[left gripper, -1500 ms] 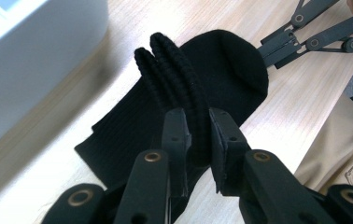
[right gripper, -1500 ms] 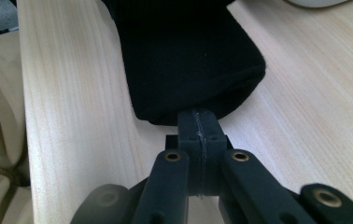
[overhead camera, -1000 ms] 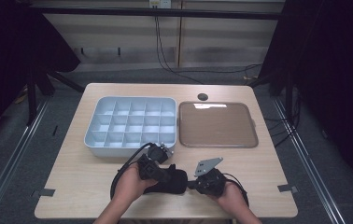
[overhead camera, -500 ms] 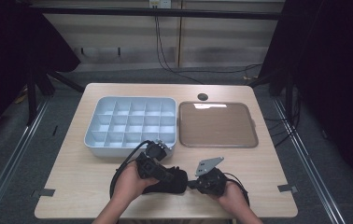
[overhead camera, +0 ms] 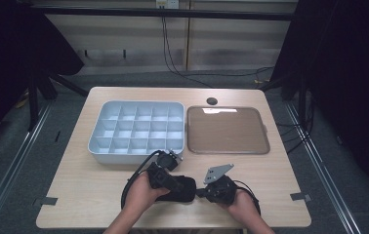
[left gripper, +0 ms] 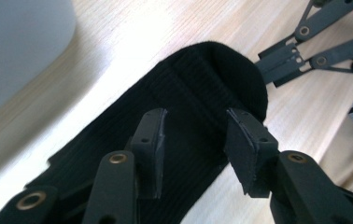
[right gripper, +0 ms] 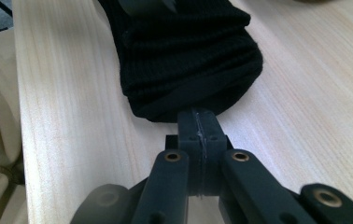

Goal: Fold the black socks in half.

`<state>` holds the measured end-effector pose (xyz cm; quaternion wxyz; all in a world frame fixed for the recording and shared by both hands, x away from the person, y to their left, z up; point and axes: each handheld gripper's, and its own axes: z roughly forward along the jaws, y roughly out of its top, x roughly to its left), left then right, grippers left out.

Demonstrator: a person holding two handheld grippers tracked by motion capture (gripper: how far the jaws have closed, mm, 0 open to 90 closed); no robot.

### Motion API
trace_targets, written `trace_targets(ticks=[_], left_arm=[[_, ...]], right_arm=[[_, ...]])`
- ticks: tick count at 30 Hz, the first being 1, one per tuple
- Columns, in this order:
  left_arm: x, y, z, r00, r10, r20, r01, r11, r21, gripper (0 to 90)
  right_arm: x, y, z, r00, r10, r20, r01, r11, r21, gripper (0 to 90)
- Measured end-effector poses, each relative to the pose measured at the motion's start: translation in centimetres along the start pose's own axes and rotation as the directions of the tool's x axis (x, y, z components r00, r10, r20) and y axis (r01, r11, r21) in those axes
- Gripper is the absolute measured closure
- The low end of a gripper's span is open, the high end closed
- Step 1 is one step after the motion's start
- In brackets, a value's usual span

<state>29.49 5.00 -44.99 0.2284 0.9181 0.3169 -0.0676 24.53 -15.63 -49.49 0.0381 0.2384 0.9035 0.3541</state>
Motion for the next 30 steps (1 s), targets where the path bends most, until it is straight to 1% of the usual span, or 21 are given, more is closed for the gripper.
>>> trace_targets(ticks=[1,2,3,4,5,6,8,9,10,12,13,17,18,19,20,21,22,23,26,27,30], left_arm=[[0.0,0.0,0.0,1.0,0.0,0.0,0.0,1.0,0.0,58.5],[-0.2,0.1,0.6,0.9999,-0.001,-0.011,0.002,0.9999,0.013,58.6],[-0.2,0.1,0.6,0.9999,-0.001,-0.011,0.002,0.9999,0.013,59.4],[-0.3,0.2,1.2,0.9998,0.014,-0.014,-0.013,0.9991,0.039,61.1],[-0.3,0.2,1.2,0.9998,0.014,-0.014,-0.013,0.9991,0.039,62.6],[-0.4,0.2,1.5,0.9996,0.018,-0.023,-0.017,0.9989,0.045,62.6],[-0.7,0.2,1.6,0.9986,0.026,-0.045,-0.024,0.9988,0.043,70.1],[-0.8,0.2,1.6,0.9981,0.042,-0.044,-0.04,0.9978,0.054,81.9],[-0.9,0.3,1.5,0.9969,0.063,-0.048,-0.06,0.9961,0.065,84.3],[-1.2,0.3,1.6,0.9953,0.072,-0.065,-0.068,0.9957,0.064,85.5],[-1.2,0.3,1.5,0.9947,0.08,-0.065,-0.076,0.9949,0.066,86.3],[-1.2,0.2,0.4,0.9975,0.048,-0.052,-0.048,0.9988,0.012,87.1],[-1.2,0.2,-0.1,0.9977,0.049,-0.046,-0.049,0.9988,0.003,87.1],[-1.3,0.2,-0.5,0.998,0.047,-0.042,-0.048,0.9987,-0.017,87.1],[-1.4,0.3,-0.9,0.9983,0.049,-0.03,-0.05,0.9982,-0.033,87.1],[-1.4,0.3,-1.4,0.9985,0.052,-0.019,-0.053,0.9977,-0.042,87.1],[-1.4,0.3,-1.6,0.999,0.043,-0.008,-0.043,0.9968,-0.067,87.0],[-1.4,0.4,-1.7,0.9994,0.033,0.013,-0.032,0.9969,-0.072,87.0],[-1.2,0.4,-1.3,0.9993,0.034,0.014,-0.033,0.9975,-0.062,87.0],[-1.2,0.3,-1.0,0.9993,0.019,0.034,-0.017,0.9976,-0.067,87.0],[-1.2,0.1,-0.1,0.9987,0.013,0.049,-0.01,0.998,-0.062,86.9]], right_arm=[[0.0,0.0,0.0,1.0,0.0,0.0,0.0,1.0,0.0,90.0],[0.0,0.0,0.0,1.0,-0.001,0.001,0.001,1.0,0.0,90.0],[0.0,0.0,0.0,1.0,-0.001,0.001,0.001,1.0,0.0,90.0],[0.0,0.0,0.0,1.0,-0.002,0.001,0.002,1.0,0.0,90.0],[0.0,0.0,0.0,1.0,-0.002,0.001,0.002,1.0,-0.001,90.0],[0.0,0.0,0.0,1.0,-0.002,0.001,0.002,1.0,-0.001,90.0],[0.0,0.0,0.0,1.0,-0.004,0.002,0.004,1.0,-0.001,90.0],[0.0,0.0,0.0,1.0,-0.004,0.003,0.004,1.0,-0.001,90.0],[0.0,0.0,0.1,1.0,0.001,0.0,-0.001,1.0,-0.003,90.0],[0.0,0.0,0.1,1.0,-0.001,0.0,0.001,1.0,-0.003,90.0],[0.0,0.0,0.1,1.0,0.0,0.001,0.0,1.0,-0.002,90.0],[0.0,0.1,0.1,1.0,-0.004,0.004,0.004,1.0,0.0,90.0],[0.0,0.1,0.1,1.0,-0.004,0.003,0.004,1.0,-0.001,90.0],[0.0,0.1,0.1,1.0,-0.002,0.003,0.002,1.0,-0.003,90.0],[0.0,0.1,0.2,1.0,0.008,-0.004,-0.008,1.0,-0.009,90.0],[0.0,0.1,0.2,1.0,0.008,-0.004,-0.008,1.0,-0.009,90.0],[0.0,0.1,0.2,1.0,0.006,-0.004,-0.007,1.0,-0.01,90.0],[0.1,0.1,0.3,0.9999,0.013,-0.005,-0.013,1.0,-0.014,90.0],[0.0,0.1,0.3,0.9999,0.013,-0.009,-0.013,1.0,-0.016,90.0],[0.1,0.1,0.3,0.9998,0.021,-0.005,-0.021,1.0,-0.013,90.0],[0.0,0.1,0.3,0.9997,0.023,-0.01,-0.023,1.0,-0.016,90.0]])
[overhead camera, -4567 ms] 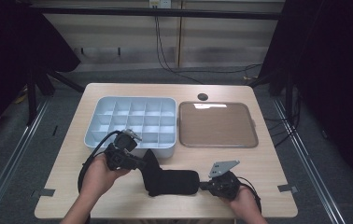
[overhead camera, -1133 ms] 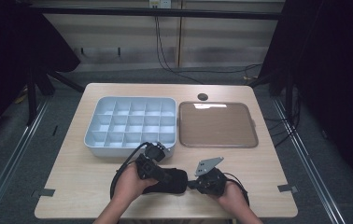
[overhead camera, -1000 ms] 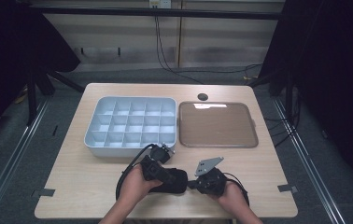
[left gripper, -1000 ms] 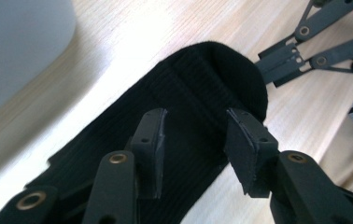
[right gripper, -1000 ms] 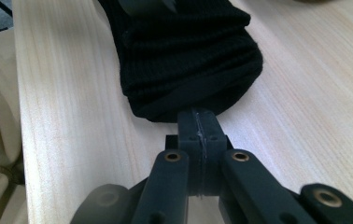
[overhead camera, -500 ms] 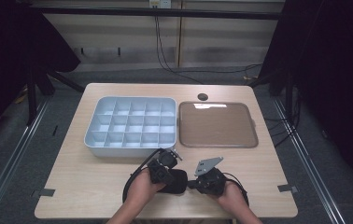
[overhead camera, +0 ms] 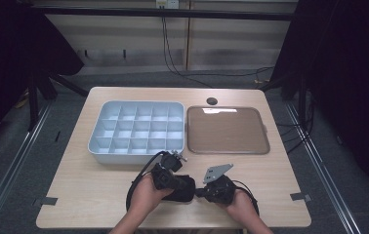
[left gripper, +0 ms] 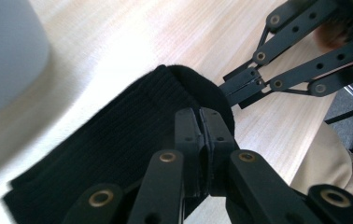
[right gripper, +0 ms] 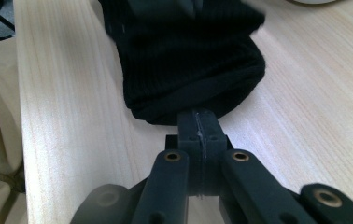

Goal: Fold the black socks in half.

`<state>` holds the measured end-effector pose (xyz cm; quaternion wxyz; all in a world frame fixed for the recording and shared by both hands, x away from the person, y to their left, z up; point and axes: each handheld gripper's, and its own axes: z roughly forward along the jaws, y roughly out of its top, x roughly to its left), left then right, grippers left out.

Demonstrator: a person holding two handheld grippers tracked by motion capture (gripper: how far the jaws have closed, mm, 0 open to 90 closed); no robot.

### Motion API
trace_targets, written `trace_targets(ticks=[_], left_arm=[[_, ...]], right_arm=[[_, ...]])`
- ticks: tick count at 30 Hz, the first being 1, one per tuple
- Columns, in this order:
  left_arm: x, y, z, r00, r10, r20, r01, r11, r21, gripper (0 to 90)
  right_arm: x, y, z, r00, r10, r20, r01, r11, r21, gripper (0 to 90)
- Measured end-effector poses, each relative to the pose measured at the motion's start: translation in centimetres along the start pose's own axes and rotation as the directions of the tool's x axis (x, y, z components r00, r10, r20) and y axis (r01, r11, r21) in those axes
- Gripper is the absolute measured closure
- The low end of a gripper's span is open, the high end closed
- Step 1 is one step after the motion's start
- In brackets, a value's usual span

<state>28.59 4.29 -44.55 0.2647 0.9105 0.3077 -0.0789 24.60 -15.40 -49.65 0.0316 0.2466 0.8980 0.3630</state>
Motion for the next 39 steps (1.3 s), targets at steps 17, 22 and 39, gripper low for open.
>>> trace_targets(ticks=[17,22,39], left_arm=[[0.8,-0.9,-0.9,0.9994,-0.034,0.002,0.034,0.9994,-0.009,59.2],[2.3,-2.0,-3.9,0.9951,-0.067,-0.073,0.066,0.9975,-0.028,46.3],[6.5,-6.3,-4.9,0.9712,-0.228,-0.069,0.225,0.9731,-0.049,47.0]], right_arm=[[0.0,0.0,0.0,1.0,-0.009,0.002,0.009,1.0,-0.002,89.9],[0.1,0.0,0.0,1.0,-0.005,0.0,0.005,1.0,-0.002,89.9],[0.2,0.0,0.1,1.0,-0.001,-0.004,0.001,1.0,-0.004,89.9]])
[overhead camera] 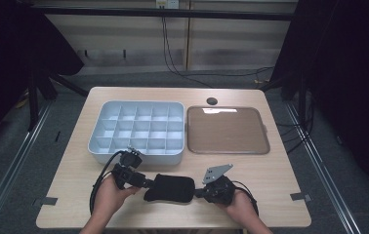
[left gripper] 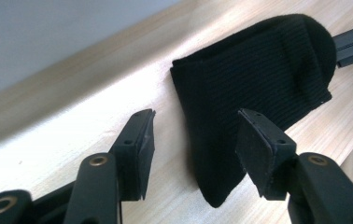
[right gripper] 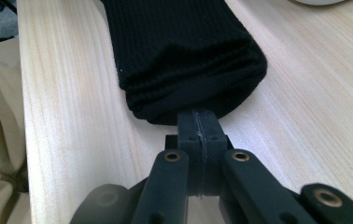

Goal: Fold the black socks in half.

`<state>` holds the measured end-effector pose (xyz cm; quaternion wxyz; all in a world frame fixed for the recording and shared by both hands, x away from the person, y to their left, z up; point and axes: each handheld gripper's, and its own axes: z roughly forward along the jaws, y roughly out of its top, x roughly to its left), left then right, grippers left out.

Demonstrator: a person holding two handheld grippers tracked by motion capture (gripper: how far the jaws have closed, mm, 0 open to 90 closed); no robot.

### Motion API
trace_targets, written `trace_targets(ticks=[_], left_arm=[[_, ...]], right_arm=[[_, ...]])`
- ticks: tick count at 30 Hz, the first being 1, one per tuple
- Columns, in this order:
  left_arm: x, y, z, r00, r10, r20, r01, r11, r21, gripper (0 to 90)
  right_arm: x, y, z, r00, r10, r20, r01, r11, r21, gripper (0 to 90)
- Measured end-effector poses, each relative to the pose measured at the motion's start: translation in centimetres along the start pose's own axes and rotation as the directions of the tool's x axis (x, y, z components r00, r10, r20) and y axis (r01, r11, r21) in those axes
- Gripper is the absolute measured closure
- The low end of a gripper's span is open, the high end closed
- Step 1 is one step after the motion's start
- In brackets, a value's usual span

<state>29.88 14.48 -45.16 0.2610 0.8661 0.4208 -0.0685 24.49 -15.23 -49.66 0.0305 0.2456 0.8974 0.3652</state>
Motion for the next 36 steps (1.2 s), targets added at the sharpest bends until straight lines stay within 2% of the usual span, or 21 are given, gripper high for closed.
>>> trace_targets(ticks=[3,10,11,13,19,20,22,25,36], left_arm=[[-0.1,-0.1,0.6,1.0,0.008,0.003,-0.008,0.9998,0.019,50.4],[-0.2,-0.4,2.1,1.0,-0.005,-0.001,0.005,0.9988,0.05,55.5],[-0.1,-0.4,2.1,1.0,0.008,0.0,-0.008,0.9981,0.062,57.0],[-0.2,-0.4,2.3,1.0,0.005,-0.002,-0.005,0.998,0.064,58.7],[-0.3,-0.5,2.6,0.9998,0.01,0.019,-0.012,0.9973,0.072,72.5],[-0.3,-0.5,2.7,0.9997,0.006,0.025,-0.007,0.9979,0.064,72.5],[-0.3,-0.5,2.5,0.9994,0.008,0.033,-0.01,0.998,0.063,76.9],[-0.3,-0.4,2.3,0.9997,0.012,0.023,-0.013,0.9979,0.063,81.4],[-0.8,0.1,1.4,0.9997,0.022,-0.006,-0.021,0.9972,0.072,83.3]], right_arm=[[0.0,0.0,0.0,1.0,-0.004,0.002,0.004,1.0,0.002,89.9],[0.0,0.0,0.0,1.0,-0.006,0.0,0.006,1.0,0.001,89.9],[0.0,0.0,0.0,1.0,-0.008,0.0,0.008,1.0,0.0,89.9],[0.1,0.0,0.0,1.0,-0.01,0.002,0.01,1.0,0.003,90.0],[0.1,0.0,0.0,0.9999,-0.011,0.001,0.011,1.0,0.002,90.0],[0.1,0.0,0.0,0.9999,-0.011,0.001,0.011,1.0,0.002,90.0],[0.1,0.0,0.0,0.9999,-0.01,0.002,0.01,1.0,0.003,89.9],[0.1,0.0,0.0,0.9999,-0.01,0.002,0.01,1.0,0.003,89.6],[0.2,0.1,0.1,1.0,-0.007,-0.003,0.007,1.0,0.001,89.6]])
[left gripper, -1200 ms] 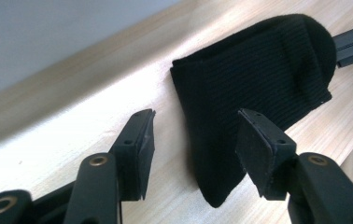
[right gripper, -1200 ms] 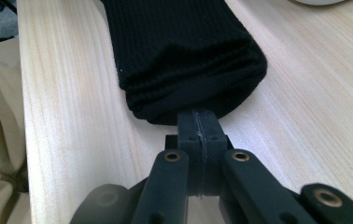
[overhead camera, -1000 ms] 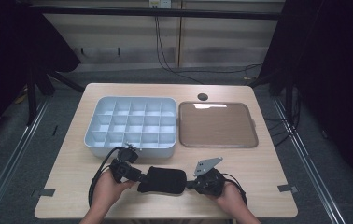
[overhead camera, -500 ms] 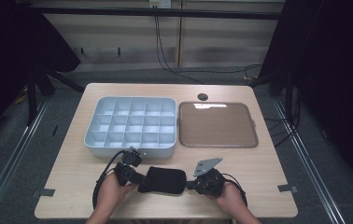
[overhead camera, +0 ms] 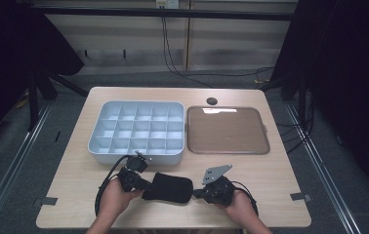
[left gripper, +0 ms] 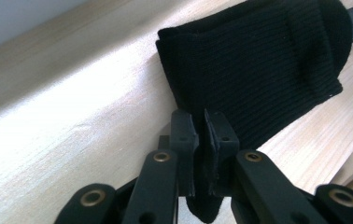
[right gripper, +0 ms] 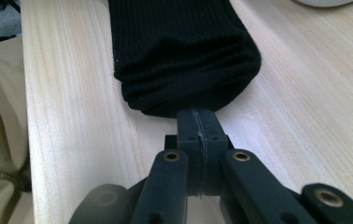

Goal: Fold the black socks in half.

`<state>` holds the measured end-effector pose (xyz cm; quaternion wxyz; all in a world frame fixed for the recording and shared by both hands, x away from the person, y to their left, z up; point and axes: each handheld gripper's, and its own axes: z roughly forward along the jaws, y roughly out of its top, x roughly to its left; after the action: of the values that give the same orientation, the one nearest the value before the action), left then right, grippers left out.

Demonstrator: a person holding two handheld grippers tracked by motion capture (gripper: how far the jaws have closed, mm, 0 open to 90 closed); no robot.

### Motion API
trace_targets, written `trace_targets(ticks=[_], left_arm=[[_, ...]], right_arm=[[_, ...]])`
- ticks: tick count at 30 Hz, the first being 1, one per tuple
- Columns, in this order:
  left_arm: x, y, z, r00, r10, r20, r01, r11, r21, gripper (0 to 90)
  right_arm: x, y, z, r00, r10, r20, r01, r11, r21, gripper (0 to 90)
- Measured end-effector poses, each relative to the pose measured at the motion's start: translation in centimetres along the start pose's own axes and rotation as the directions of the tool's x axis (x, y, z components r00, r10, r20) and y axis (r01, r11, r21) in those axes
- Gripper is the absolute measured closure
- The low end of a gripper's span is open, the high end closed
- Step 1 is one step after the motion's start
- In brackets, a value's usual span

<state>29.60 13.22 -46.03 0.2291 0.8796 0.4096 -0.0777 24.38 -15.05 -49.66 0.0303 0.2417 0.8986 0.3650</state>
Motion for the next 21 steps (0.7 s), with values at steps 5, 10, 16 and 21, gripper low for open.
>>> trace_targets(ticks=[5,10,16,21], left_arm=[[-0.6,0.6,-0.6,0.9998,0.003,-0.018,-0.003,1.0,-0.003,83.1],[-0.9,0.9,-0.9,0.9996,0.015,-0.023,-0.015,0.9999,-0.001,82.8],[-1.4,1.3,-1.4,0.9994,0.026,-0.023,-0.026,0.9997,-0.006,82.1],[-1.8,1.8,-1.7,0.999,0.041,-0.019,-0.041,0.9992,0.003,82.1]], right_arm=[[0.0,0.0,0.0,1.0,-0.005,-0.004,0.005,1.0,0.0,90.0],[-0.1,0.0,0.0,1.0,-0.003,0.002,0.003,1.0,-0.001,90.0],[0.0,0.2,0.0,1.0,0.0,0.003,0.0,1.0,-0.007,90.0],[0.0,0.2,0.1,1.0,0.004,0.0,-0.004,1.0,-0.007,90.0]])
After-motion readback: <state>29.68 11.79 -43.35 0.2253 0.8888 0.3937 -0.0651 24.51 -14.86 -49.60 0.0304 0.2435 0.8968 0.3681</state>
